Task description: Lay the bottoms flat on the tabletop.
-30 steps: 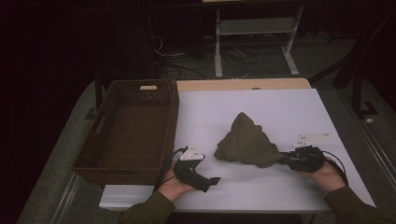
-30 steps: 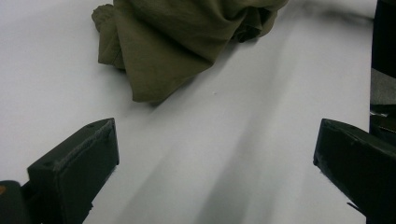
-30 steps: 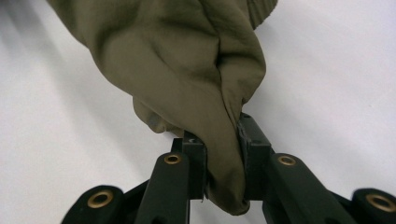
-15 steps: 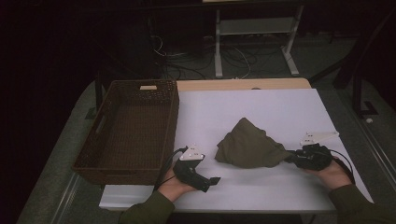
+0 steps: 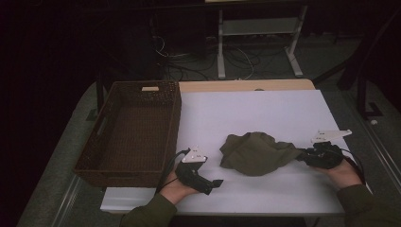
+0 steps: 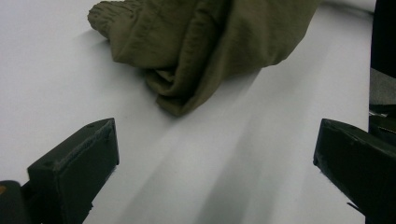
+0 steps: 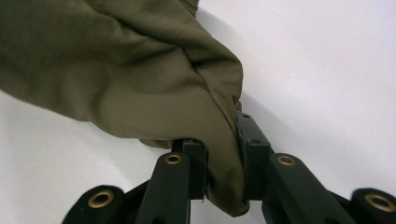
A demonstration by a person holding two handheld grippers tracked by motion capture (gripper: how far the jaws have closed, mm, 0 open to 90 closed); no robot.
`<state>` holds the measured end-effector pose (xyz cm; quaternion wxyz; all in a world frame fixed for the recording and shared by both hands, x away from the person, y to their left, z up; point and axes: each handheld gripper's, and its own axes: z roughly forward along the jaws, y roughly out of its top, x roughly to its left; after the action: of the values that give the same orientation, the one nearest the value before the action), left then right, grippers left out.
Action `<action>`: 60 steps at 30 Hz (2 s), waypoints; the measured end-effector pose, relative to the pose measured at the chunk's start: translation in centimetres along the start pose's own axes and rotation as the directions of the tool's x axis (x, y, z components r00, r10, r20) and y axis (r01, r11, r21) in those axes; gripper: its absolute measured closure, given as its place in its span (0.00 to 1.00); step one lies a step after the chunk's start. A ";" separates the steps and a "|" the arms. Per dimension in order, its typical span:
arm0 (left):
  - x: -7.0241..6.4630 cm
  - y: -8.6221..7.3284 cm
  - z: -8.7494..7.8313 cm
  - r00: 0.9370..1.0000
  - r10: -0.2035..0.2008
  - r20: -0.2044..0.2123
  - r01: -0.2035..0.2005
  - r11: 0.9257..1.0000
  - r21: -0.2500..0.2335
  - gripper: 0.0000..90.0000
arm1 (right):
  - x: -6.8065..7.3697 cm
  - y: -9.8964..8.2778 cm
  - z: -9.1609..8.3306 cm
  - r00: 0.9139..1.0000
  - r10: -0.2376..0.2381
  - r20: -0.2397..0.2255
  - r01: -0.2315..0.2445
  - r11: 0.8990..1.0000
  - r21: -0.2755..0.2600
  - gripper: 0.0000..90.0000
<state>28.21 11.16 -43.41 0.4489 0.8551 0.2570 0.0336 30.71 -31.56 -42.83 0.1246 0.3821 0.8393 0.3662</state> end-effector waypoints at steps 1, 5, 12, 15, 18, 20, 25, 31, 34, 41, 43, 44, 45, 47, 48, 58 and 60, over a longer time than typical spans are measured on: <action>0.0 0.0 0.0 1.000 0.000 0.000 0.000 1.000 0.000 0.00 | 0.0 0.0 0.0 1.000 0.000 0.000 0.000 1.000 0.000 0.84; 0.0 0.0 0.0 1.000 0.000 0.000 0.000 1.000 -0.001 0.00 | -0.5 -0.1 -0.1 1.000 0.008 0.013 -0.008 1.000 0.001 0.85; 0.0 0.0 0.0 1.000 0.001 -0.001 -0.001 1.000 -0.001 0.00 | -1.4 -0.4 -0.2 0.999 0.029 0.035 -0.029 1.000 0.003 0.85; 0.0 0.0 0.0 1.000 0.001 0.000 -0.001 1.000 0.001 0.00 | -1.6 -0.4 -0.3 0.999 0.031 0.039 -0.031 0.999 0.006 0.85; 0.0 0.0 0.0 1.000 0.002 0.000 -0.002 1.000 0.002 0.00 | -1.6 -0.4 -0.2 0.999 0.033 0.037 -0.033 0.999 0.005 0.85; 0.0 0.0 0.0 1.000 0.002 0.000 -0.002 1.000 0.001 0.00 | -1.6 -0.5 -0.2 0.999 0.034 0.036 -0.034 0.999 0.001 0.82; 0.0 0.0 0.0 1.000 0.001 0.000 -0.001 1.000 0.002 0.00 | -1.5 -0.6 -0.3 0.998 0.045 0.037 -0.045 0.999 -0.007 0.72; 0.0 0.0 0.0 1.000 -0.001 0.001 0.001 1.000 -0.002 0.00 | -1.3 -1.4 -1.2 0.997 0.057 0.042 -0.057 0.998 -0.013 0.62; 0.0 0.0 0.0 1.000 -0.003 0.001 0.003 1.000 -0.004 0.00 | -1.2 -1.8 -1.7 0.997 0.054 0.056 -0.054 0.999 -0.011 0.60; 0.0 0.1 0.1 1.000 0.000 0.003 0.000 1.000 -0.004 0.00 | -1.7 -3.0 -3.1 0.993 0.075 0.094 -0.074 0.997 -0.009 0.58; 0.0 0.1 0.1 1.000 0.002 0.004 -0.002 1.000 -0.003 0.00 | -2.1 -3.4 -3.4 0.990 0.088 0.106 -0.088 0.996 -0.006 0.58; 0.0 0.1 0.2 1.000 0.001 0.004 -0.001 1.000 -0.004 0.00 | -2.2 -3.5 -3.6 0.990 0.092 0.111 -0.092 0.996 -0.005 0.58; 0.0 0.1 0.2 1.000 -0.002 0.004 0.002 1.000 -0.006 0.00 | -2.4 -3.6 -3.7 0.988 0.096 0.119 -0.096 0.995 -0.007 0.58; 0.0 0.1 0.2 1.000 -0.003 0.005 0.003 1.000 -0.007 0.00 | -3.0 -3.9 -4.2 0.983 0.108 0.148 -0.108 0.994 -0.010 0.59; 0.0 0.1 0.2 1.000 -0.003 0.005 0.003 1.000 -0.007 0.00 | -3.0 -3.9 -4.2 0.983 0.108 0.148 -0.108 0.994 -0.010 0.59; 0.1 0.2 0.3 1.000 -0.001 0.007 0.001 1.000 -0.004 0.00 | -3.5 -3.1 -6.6 0.975 0.173 0.138 -0.158 0.981 -0.115 0.74; 0.1 0.2 0.3 1.000 0.000 0.007 0.000 1.000 -0.003 0.00 | -2.8 -2.5 -6.5 0.982 0.147 0.115 -0.133 0.984 -0.123 0.72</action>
<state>28.44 10.92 -43.43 0.4511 0.8546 0.2555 0.0309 28.01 -38.06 -40.28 0.1718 0.4543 0.7787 0.3972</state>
